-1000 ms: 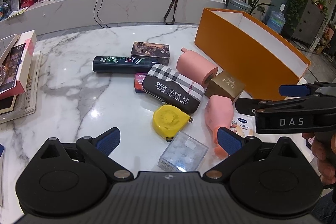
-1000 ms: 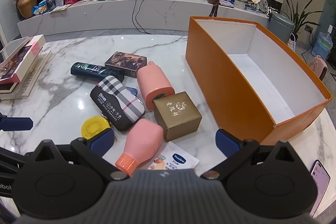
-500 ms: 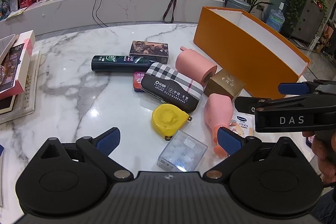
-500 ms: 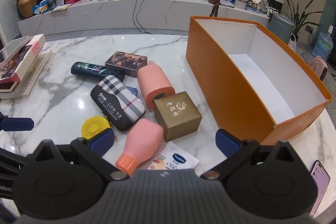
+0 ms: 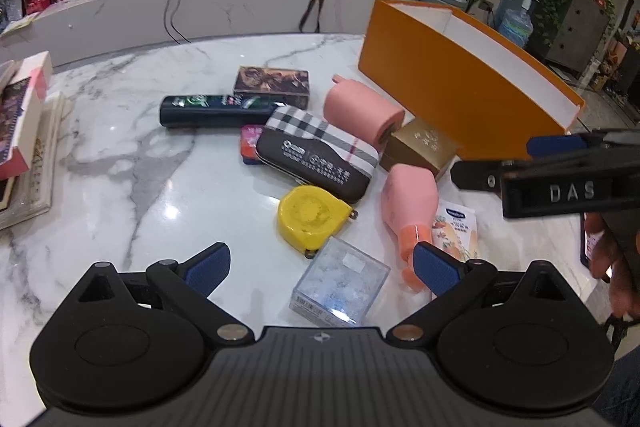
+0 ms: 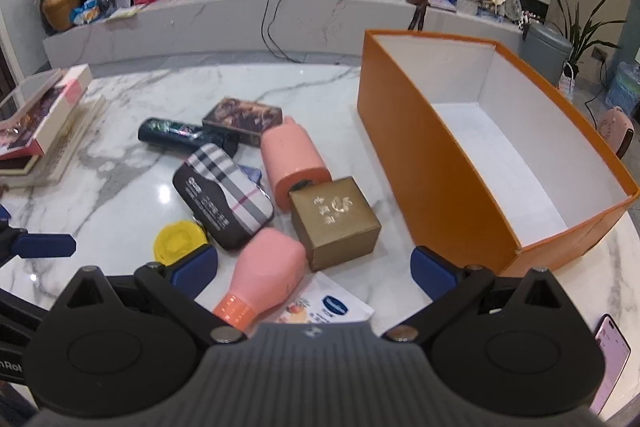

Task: Organize rigid objects
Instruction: 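Move both grippers toward the clear cube box and gold square box, then grasp the clear cube box with the left gripper while the right grasps the gold box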

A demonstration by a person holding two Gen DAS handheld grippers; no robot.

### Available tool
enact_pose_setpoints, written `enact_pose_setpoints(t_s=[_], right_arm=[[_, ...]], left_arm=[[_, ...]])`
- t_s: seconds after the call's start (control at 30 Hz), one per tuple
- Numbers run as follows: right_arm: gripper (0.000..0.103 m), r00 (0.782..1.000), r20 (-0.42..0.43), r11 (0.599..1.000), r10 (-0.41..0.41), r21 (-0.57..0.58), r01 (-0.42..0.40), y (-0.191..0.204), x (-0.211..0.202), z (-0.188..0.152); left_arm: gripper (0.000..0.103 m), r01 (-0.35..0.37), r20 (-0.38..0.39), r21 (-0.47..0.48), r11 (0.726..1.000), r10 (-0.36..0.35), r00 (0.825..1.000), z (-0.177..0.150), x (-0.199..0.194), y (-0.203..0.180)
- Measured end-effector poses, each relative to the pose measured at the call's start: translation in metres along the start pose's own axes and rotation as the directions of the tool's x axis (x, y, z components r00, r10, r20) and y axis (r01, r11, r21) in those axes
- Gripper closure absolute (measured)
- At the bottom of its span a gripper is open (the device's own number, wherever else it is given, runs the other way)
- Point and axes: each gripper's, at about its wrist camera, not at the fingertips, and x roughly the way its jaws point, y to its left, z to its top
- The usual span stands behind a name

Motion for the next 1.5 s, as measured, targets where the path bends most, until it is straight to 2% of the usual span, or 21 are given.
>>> enact_pose_setpoints(t_s=[0.27,0.4,0.47,0.57,0.67,0.83,0.97,1.07,1.27,1.5], right_arm=[[0.001,1.0,0.006,1.0,-0.021,0.011,0.021,-0.009,0.005,0.004],[0.001,1.0,-0.007,1.0,-0.021,0.009,0.021,-0.011,0.011,0.004],[0.001,1.0,-0.018,1.0,-0.021,0.002,0.021,-0.011,0.014,0.003],[0.001,0.999,-0.028,1.0,-0.022,-0.008,0.021,-0.01,0.019,0.003],[0.001,0.999,-0.044,1.0,-0.013,-0.018,0.012,-0.011,0.026,0.007],[0.001,0.999,-0.047,0.998,0.013,-0.069,-0.016,-0.011,0.037,0.015],[0.015,0.997,-0.076,0.991,0.011,-0.131,-0.021,-0.007,0.054,0.02],[0.026,0.995,-0.095,0.991,0.009,-0.134,-0.022,-0.008,0.069,0.024],[0.034,0.991,-0.131,0.996,0.028,-0.086,-0.039,-0.013,0.093,0.032],[0.034,0.983,-0.176,0.995,0.044,-0.083,-0.059,-0.013,0.11,0.034]], left_arm=[[0.0,0.034,-0.07,0.083,0.996,-0.029,0.997,-0.012,0.023,-0.003],[0.001,0.027,-0.085,0.12,0.992,-0.017,0.996,-0.016,0.031,-0.005],[0.012,0.023,-0.089,0.134,0.991,-0.011,0.996,-0.016,0.033,-0.004],[0.029,0.066,-0.103,0.112,0.992,-0.055,0.993,-0.015,0.037,0.001],[0.036,0.102,-0.118,0.066,0.993,-0.094,0.989,-0.015,0.039,0.006],[0.041,0.098,-0.116,0.07,0.993,-0.089,0.989,-0.014,0.038,0.009],[0.044,0.089,-0.107,0.08,0.993,-0.08,0.991,-0.011,0.039,0.016],[0.045,0.067,-0.098,0.072,0.995,-0.06,0.993,-0.007,0.041,0.027],[0.045,0.04,-0.084,0.048,0.998,-0.036,0.996,0.002,0.044,0.048],[0.044,0.047,-0.097,0.039,0.998,-0.043,0.994,0.006,0.05,0.057]])
